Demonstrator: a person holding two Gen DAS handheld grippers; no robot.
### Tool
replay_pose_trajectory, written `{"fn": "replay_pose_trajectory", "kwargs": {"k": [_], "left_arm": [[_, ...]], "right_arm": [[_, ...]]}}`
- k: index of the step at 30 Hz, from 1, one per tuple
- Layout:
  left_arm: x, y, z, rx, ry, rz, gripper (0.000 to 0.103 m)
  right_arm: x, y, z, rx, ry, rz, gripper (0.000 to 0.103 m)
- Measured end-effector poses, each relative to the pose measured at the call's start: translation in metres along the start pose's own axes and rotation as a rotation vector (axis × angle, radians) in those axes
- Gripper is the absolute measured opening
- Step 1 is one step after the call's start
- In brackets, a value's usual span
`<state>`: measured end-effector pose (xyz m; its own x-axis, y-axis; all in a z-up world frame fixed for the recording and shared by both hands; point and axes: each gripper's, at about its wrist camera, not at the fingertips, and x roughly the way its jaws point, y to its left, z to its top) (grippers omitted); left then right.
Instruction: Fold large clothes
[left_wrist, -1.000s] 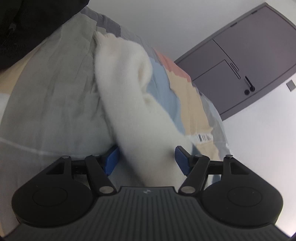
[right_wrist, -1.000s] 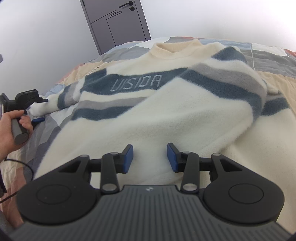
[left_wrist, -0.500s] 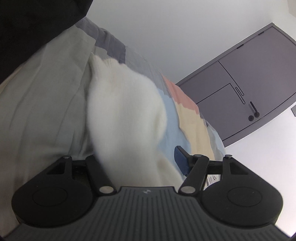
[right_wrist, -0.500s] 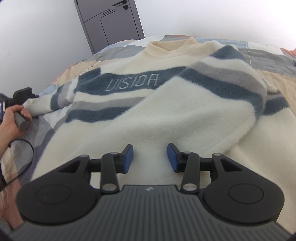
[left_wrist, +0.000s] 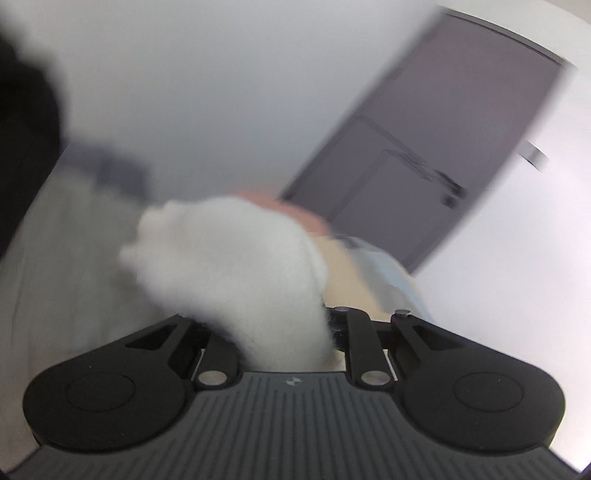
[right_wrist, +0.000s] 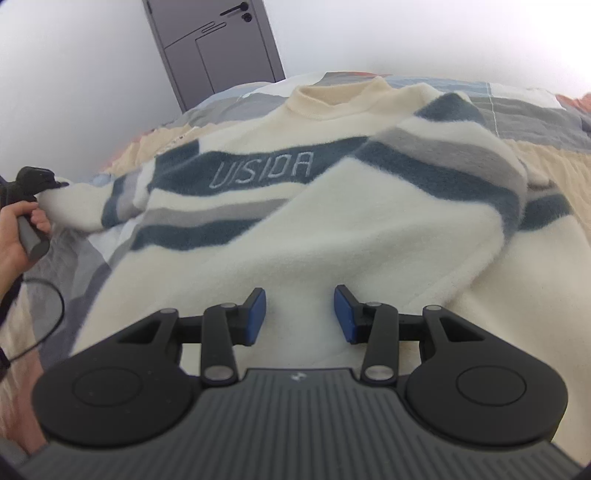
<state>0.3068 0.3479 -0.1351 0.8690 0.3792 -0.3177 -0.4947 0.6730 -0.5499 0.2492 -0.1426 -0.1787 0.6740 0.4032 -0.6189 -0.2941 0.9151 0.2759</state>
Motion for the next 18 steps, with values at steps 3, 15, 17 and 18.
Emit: {"fn": "replay_pose_trajectory", "kwargs": {"k": [3,15,17,18], "left_arm": [[-0.033,-0.058,-0.013,0.257,-0.027,-0.136,0.019],[-0.181,-0.187,-0.118,0.644,0.040,-0.577,0.019],[-0.197,-0.197,-0.146,0.699,0.091,-0.618,0.019],[-0.202,-0.200,-0.161,0.719,0.124,-0.636,0.019]], "right_arm": [[-0.004,-0.004,0.004,0.027,0.009,0.000,0.043],[-0.050,-0.038,0.007,0.129,-0.052,-0.045,0.044],[-0.059,-0.050,0.008,0.171,-0.067,-0.050,0.046],[-0.062,-0.056,0.010,0.194,-0.072,-0.046,0.046]]}}
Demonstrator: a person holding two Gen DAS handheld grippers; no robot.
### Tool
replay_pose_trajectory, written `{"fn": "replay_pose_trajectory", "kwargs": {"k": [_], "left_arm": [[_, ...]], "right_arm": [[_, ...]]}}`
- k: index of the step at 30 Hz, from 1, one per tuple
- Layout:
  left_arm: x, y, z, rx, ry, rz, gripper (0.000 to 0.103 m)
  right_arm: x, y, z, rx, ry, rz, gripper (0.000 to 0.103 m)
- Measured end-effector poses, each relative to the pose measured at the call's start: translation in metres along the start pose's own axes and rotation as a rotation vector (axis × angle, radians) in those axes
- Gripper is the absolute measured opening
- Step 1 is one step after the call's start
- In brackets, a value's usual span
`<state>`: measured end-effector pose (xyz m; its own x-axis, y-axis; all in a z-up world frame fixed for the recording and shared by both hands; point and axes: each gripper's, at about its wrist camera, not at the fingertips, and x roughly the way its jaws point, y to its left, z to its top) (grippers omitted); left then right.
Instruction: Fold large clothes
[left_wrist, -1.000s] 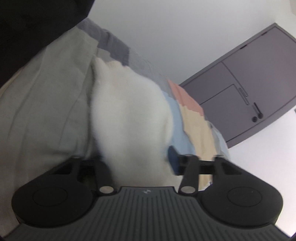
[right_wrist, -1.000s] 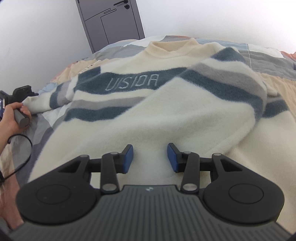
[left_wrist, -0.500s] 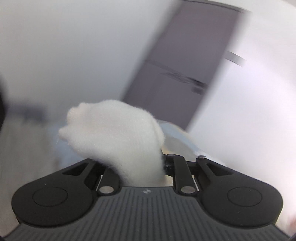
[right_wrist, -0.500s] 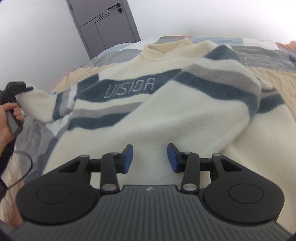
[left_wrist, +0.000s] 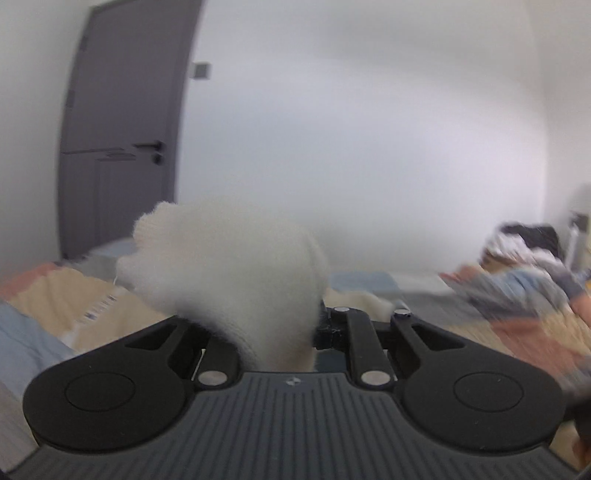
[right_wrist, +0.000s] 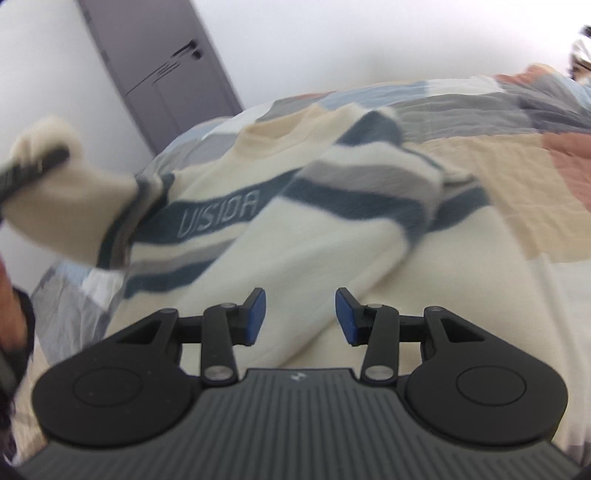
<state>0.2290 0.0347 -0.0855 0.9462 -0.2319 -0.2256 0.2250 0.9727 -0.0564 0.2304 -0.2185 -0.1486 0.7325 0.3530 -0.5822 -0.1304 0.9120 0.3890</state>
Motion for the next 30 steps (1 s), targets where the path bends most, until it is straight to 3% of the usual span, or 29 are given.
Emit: {"fn": "replay_pose_trajectory", "kwargs": {"k": [3,6,9,11,14,20,30], "left_arm": [[0.002,-0.036,-0.030,0.006,0.095,-0.049,0.019],[0.014,-0.054,-0.062,-0.010,0.245,-0.059,0.019],[0.031,-0.055,-0.092,-0.070,0.386,-0.064,0.019],[0.040,-0.049,-0.105,-0.111,0.433,-0.045,0.019],[0.041,-0.045,-0.108,-0.165,0.445,-0.057,0.020],[0.017,-0.042,-0.086,-0.290,0.449,-0.082,0.060],[-0.046,-0.009,-0.061,-0.440,0.441,0.024,0.067]], "right_arm": [[-0.005,-0.016,0.005,0.073,-0.009,0.008,0.046],[-0.006,-0.024,0.008,0.126,-0.014,0.020,0.046],[-0.007,-0.021,0.009,0.081,-0.035,-0.006,0.046],[-0.009,-0.019,0.009,0.053,-0.045,-0.008,0.046],[-0.011,-0.019,0.010,0.036,-0.054,0.013,0.046],[-0.013,-0.012,0.010,0.014,-0.058,0.052,0.046],[-0.023,0.017,0.002,-0.064,-0.074,0.165,0.047]]}}
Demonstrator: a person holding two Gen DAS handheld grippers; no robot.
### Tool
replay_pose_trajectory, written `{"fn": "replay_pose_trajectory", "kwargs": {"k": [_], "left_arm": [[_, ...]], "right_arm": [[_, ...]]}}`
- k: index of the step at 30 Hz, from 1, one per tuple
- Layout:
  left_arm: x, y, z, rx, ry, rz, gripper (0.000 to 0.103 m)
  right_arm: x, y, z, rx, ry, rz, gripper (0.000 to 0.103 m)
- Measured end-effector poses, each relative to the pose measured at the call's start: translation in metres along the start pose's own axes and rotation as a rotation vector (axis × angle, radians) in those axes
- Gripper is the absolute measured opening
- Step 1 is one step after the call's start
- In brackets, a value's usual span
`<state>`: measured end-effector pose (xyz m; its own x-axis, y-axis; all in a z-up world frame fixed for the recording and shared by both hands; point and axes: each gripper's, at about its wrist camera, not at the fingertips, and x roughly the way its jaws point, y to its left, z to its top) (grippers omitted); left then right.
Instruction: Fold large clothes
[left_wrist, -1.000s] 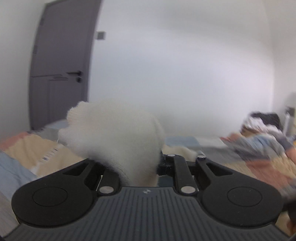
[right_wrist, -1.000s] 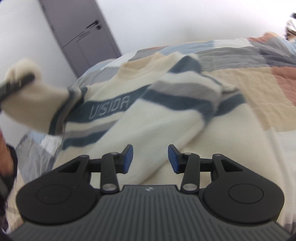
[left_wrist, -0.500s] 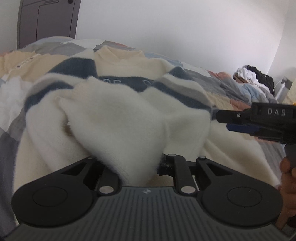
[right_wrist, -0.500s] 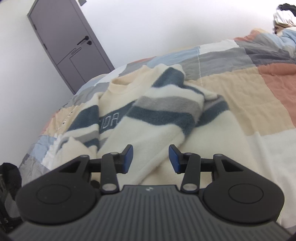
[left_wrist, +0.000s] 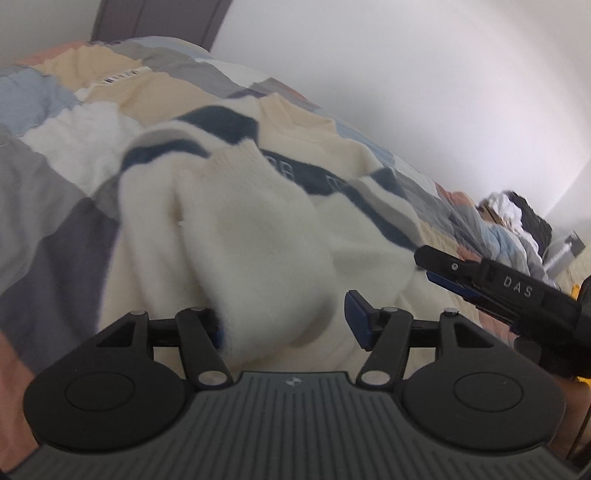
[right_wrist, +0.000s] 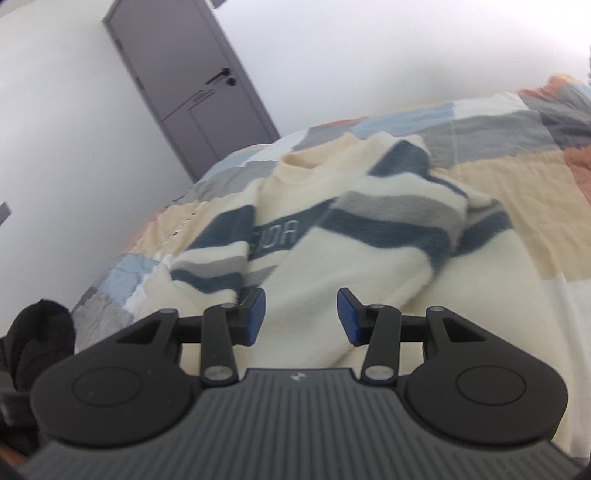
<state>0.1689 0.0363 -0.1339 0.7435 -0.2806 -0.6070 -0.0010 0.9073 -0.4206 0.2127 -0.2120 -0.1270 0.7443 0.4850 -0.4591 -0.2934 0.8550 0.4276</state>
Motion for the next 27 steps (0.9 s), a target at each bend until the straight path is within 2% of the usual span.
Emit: {"fn": "replay_pose_trajectory", "kwargs": {"k": [3,5,8,15,18,21,24,27], "left_arm": [[-0.018,0.015,0.005,-0.043,-0.037,0.002,0.073],[-0.020,0.025,0.008,-0.074,-0.041,-0.019,0.073],[-0.019,0.040,0.010,-0.125,-0.044,-0.041,0.073],[-0.029,0.066,0.026,-0.199,-0.101,-0.080,0.073],[-0.034,0.080,0.032,-0.225,-0.123,-0.063,0.073],[-0.038,0.092,0.038,-0.234,-0.152,-0.045,0.073],[-0.035,0.102,0.041,-0.227,-0.168,0.003,0.073],[-0.028,0.112,0.042,-0.245,-0.166,0.033,0.073]], "right_arm": [[0.002,0.010,-0.001,-0.027,-0.003,0.041,0.047],[0.006,0.018,-0.002,-0.043,0.007,0.074,0.048],[0.012,0.028,-0.004,-0.063,0.023,0.133,0.062],[0.031,0.063,-0.019,-0.195,0.079,0.210,0.062],[0.039,0.078,-0.025,-0.254,0.095,0.248,0.062],[0.056,0.088,-0.029,-0.289,0.102,0.237,0.071],[0.078,0.090,-0.023,-0.250,0.126,0.214,0.071],[0.098,0.094,-0.018,-0.197,0.142,0.240,0.072]]}}
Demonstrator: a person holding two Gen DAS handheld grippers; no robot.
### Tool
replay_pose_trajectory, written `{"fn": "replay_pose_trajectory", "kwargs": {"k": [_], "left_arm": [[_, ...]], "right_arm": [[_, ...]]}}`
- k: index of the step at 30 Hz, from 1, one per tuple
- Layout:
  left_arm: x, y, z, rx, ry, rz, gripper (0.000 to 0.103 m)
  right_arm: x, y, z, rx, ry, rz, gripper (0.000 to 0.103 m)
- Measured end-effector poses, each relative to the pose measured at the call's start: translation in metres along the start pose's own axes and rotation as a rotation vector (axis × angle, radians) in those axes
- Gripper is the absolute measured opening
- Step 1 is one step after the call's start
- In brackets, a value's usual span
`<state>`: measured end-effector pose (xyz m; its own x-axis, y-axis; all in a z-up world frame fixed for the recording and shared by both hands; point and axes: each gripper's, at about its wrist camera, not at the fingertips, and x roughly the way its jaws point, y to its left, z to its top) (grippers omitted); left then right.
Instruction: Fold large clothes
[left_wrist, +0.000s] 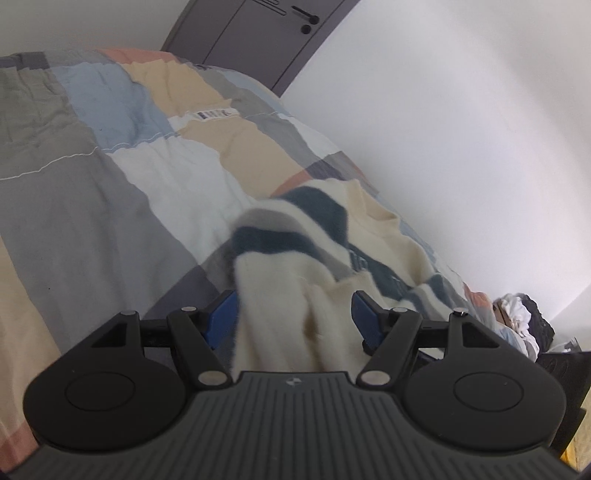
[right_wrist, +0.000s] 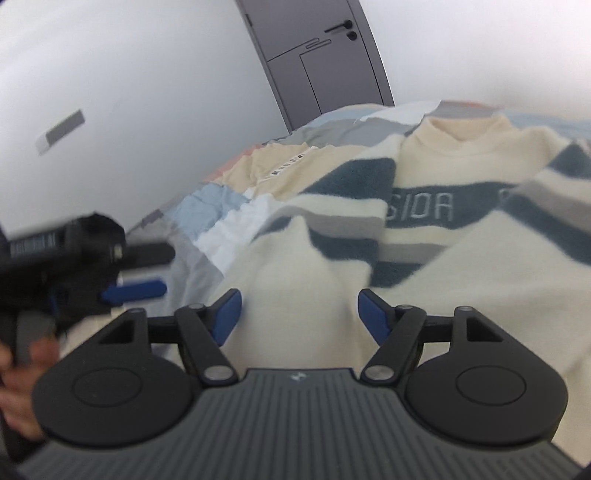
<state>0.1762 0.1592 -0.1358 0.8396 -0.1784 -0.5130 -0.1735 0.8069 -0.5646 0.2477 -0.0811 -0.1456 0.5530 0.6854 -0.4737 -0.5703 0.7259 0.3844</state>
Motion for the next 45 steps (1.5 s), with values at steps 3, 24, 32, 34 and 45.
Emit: {"fn": "replay_pose_trajectory", "kwargs": {"k": [3,24,32,34,45], "left_arm": [[0.009,0.007,0.001,-0.022,0.005,0.008,0.073],[0.033,0.005,-0.010,-0.101,0.033,-0.042,0.073],[0.041,-0.020,-0.029,0.032,0.117,-0.011,0.073],[0.047,-0.028,-0.038,0.083,0.159,0.010,0.073],[0.060,-0.026,-0.048,0.083,0.248,0.014,0.073]], "right_arm": [[0.019,0.004,0.003,0.012,0.026,0.015,0.073],[-0.076,-0.011,-0.022,0.074,-0.026,-0.035,0.012],[-0.080,-0.029,-0.048,0.181,0.078,-0.165,0.013],[-0.080,-0.033,-0.048,0.207,0.081,-0.178,0.013],[-0.106,-0.040,-0.040,0.347,-0.024,-0.256,0.070]]}}
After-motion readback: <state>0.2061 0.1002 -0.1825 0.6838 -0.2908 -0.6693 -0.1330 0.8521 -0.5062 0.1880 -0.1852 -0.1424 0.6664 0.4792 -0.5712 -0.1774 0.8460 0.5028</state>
